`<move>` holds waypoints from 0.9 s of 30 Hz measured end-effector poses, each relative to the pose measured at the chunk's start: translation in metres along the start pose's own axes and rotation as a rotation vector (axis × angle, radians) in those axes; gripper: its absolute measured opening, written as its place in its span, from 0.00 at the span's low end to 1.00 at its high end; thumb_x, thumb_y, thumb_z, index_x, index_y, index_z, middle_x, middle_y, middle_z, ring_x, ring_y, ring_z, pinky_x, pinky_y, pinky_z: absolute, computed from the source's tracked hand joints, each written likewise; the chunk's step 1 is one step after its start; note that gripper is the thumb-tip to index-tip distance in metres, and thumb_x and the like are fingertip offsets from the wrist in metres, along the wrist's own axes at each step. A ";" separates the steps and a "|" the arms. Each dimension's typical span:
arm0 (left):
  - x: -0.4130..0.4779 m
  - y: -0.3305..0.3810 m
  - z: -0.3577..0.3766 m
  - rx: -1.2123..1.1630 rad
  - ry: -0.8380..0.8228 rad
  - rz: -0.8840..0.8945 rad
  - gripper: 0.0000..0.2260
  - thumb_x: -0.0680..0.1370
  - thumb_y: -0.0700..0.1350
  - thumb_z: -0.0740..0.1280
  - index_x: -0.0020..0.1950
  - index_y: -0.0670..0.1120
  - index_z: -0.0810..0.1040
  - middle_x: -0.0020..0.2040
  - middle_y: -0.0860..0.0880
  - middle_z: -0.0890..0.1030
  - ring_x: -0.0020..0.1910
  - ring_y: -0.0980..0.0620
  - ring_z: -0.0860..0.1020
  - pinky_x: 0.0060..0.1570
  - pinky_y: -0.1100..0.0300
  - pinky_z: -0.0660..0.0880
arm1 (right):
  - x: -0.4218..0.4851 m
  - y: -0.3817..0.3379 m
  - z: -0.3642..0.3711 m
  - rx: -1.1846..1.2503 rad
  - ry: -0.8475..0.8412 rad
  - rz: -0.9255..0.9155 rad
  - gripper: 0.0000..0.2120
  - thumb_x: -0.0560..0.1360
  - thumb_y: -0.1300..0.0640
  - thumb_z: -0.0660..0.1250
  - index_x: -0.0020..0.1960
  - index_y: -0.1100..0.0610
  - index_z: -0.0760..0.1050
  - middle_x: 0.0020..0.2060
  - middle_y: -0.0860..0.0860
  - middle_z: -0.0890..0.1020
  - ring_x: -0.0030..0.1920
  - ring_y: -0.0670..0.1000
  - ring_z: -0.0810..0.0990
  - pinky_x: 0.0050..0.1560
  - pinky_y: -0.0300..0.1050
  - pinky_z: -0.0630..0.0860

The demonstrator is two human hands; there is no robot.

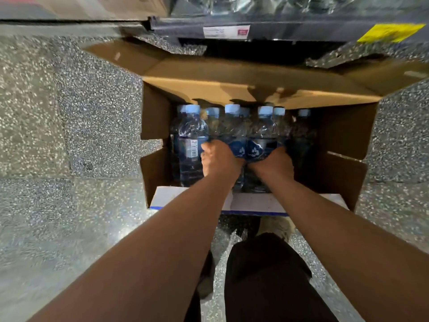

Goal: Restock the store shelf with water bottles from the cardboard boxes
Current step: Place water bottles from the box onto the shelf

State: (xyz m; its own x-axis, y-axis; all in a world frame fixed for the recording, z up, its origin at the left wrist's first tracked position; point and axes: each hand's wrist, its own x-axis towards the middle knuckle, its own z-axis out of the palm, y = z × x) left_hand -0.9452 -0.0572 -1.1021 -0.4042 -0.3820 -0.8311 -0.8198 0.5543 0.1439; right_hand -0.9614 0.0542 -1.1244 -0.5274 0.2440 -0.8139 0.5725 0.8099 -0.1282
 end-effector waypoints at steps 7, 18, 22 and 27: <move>0.000 0.000 0.001 -0.282 -0.060 -0.020 0.33 0.68 0.47 0.76 0.66 0.40 0.62 0.59 0.41 0.75 0.58 0.40 0.76 0.56 0.45 0.75 | 0.002 0.011 -0.002 0.145 -0.021 -0.008 0.37 0.64 0.46 0.76 0.68 0.57 0.66 0.60 0.55 0.76 0.58 0.56 0.77 0.47 0.42 0.71; -0.067 0.004 -0.055 -0.451 -0.020 -0.101 0.38 0.63 0.48 0.79 0.70 0.49 0.67 0.59 0.48 0.78 0.53 0.49 0.79 0.52 0.56 0.77 | -0.066 -0.005 -0.071 0.220 -0.135 -0.046 0.34 0.53 0.55 0.80 0.58 0.56 0.74 0.48 0.48 0.81 0.42 0.48 0.77 0.36 0.36 0.69; -0.111 0.009 -0.082 -0.532 0.010 -0.091 0.34 0.63 0.49 0.79 0.66 0.52 0.70 0.52 0.51 0.79 0.42 0.53 0.77 0.36 0.63 0.71 | -0.103 -0.013 -0.102 0.228 -0.134 -0.086 0.33 0.52 0.53 0.80 0.56 0.54 0.77 0.45 0.46 0.82 0.40 0.46 0.79 0.32 0.34 0.73; -0.161 0.009 -0.113 -0.566 0.063 0.001 0.32 0.60 0.49 0.80 0.63 0.51 0.76 0.51 0.51 0.82 0.45 0.54 0.79 0.38 0.64 0.72 | -0.149 -0.030 -0.138 0.296 -0.108 -0.212 0.30 0.52 0.56 0.81 0.53 0.54 0.79 0.45 0.49 0.84 0.46 0.51 0.82 0.52 0.48 0.79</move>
State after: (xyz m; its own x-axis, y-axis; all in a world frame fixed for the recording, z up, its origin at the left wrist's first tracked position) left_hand -0.9331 -0.0742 -0.9066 -0.4139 -0.4347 -0.7998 -0.9021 0.0780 0.4244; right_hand -0.9866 0.0669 -0.9210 -0.5936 0.0174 -0.8046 0.6228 0.6432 -0.4455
